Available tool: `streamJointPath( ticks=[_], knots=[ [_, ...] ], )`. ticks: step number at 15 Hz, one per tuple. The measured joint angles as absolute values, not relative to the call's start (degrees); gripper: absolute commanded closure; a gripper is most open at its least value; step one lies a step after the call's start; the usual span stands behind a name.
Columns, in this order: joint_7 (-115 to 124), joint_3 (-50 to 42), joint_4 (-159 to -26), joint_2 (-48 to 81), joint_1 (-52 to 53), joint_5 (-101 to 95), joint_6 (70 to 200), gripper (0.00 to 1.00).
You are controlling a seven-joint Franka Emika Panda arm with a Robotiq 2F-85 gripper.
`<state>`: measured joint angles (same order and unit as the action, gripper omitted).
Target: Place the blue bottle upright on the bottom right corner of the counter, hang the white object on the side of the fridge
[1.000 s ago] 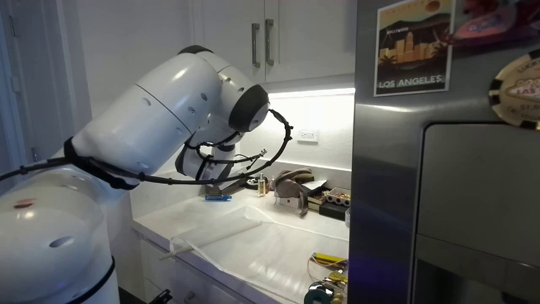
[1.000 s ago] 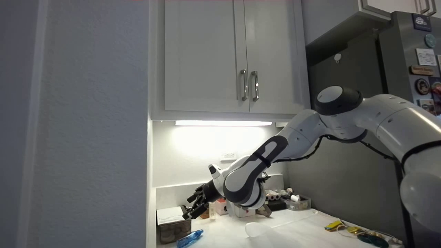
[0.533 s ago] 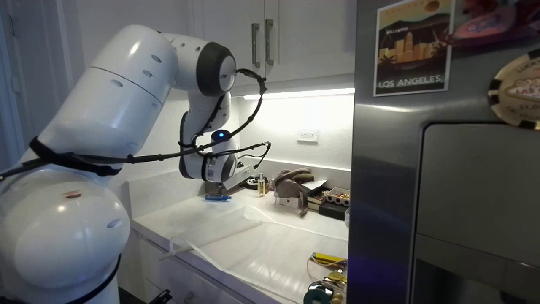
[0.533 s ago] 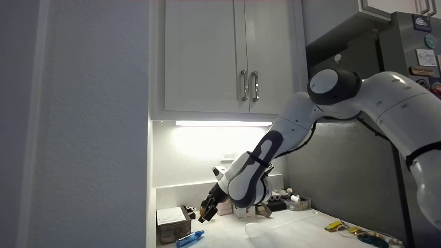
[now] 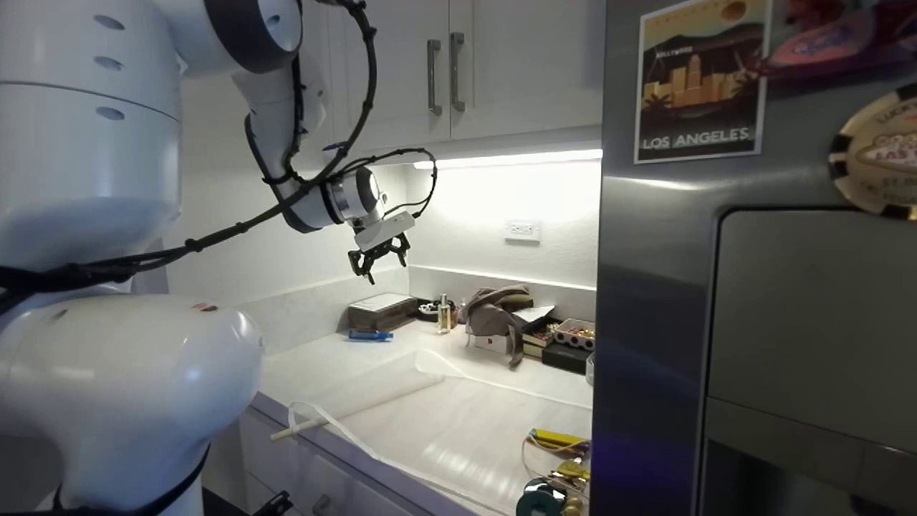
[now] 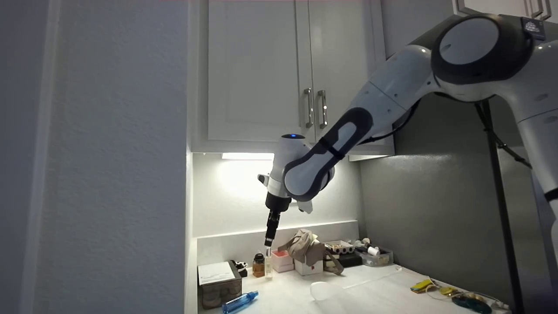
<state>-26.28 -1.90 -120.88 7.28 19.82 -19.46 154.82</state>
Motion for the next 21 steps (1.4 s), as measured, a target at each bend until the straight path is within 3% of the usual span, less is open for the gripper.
streamJointPath(
  ticks=[9, 21],
  knots=[
    [-25.77, 8.18, -111.17, 6.33, 16.81, -21.68, 112.73, 0.0],
    [-39.55, 11.6, -108.68, 10.16, 15.54, -20.71, 111.48, 0.0]
  ],
)
